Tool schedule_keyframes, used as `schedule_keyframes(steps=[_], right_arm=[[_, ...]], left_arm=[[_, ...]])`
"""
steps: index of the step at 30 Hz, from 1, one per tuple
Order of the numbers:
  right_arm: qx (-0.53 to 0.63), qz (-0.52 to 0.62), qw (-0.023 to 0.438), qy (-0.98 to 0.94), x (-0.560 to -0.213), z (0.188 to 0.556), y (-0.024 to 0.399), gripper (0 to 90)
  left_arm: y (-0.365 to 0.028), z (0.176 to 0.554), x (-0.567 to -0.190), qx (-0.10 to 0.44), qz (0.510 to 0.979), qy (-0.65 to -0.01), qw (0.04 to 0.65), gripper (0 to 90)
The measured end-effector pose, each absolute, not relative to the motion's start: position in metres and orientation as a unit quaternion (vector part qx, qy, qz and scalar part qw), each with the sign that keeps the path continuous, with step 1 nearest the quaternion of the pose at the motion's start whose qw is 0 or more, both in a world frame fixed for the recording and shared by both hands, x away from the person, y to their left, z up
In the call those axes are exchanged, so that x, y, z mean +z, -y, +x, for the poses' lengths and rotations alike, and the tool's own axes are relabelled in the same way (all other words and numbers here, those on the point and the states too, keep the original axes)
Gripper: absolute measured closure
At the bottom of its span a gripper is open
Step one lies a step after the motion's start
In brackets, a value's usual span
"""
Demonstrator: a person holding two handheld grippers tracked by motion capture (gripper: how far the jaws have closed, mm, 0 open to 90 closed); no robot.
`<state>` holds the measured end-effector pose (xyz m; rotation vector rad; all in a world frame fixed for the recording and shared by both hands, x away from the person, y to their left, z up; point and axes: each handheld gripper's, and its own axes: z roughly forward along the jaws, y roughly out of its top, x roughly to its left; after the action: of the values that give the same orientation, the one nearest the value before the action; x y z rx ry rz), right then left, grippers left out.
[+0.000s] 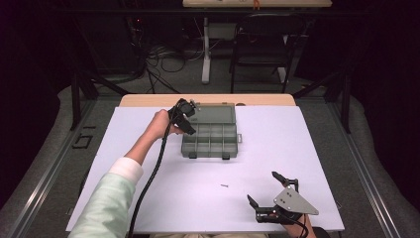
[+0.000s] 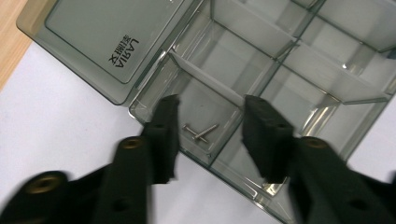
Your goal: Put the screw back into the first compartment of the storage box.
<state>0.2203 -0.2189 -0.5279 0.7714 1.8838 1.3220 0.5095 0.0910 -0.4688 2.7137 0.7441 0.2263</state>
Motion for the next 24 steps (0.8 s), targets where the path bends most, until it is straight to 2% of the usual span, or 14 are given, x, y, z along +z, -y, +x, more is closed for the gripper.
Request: schedule_keyframes(steps=[6,10,24], right_arm=[[0.508,0.298,0.35,-0.728,-0.528,0.22,0.219,0.0],[0.509,0.298,0.347,-0.729,-0.528,0.22,0.219,0.0],[0.508,0.299,0.348,-0.729,-0.528,0.22,0.219,0.0]], left_arm=[[-0.089,0.492,-0.46,0.073,0.954,-0.237,0.171,26.4],[-0.087,0.479,-0.457,0.081,0.958,-0.215,0.171,17.4],[-0.072,0.438,-0.453,0.089,0.969,-0.146,0.177,8.3]])
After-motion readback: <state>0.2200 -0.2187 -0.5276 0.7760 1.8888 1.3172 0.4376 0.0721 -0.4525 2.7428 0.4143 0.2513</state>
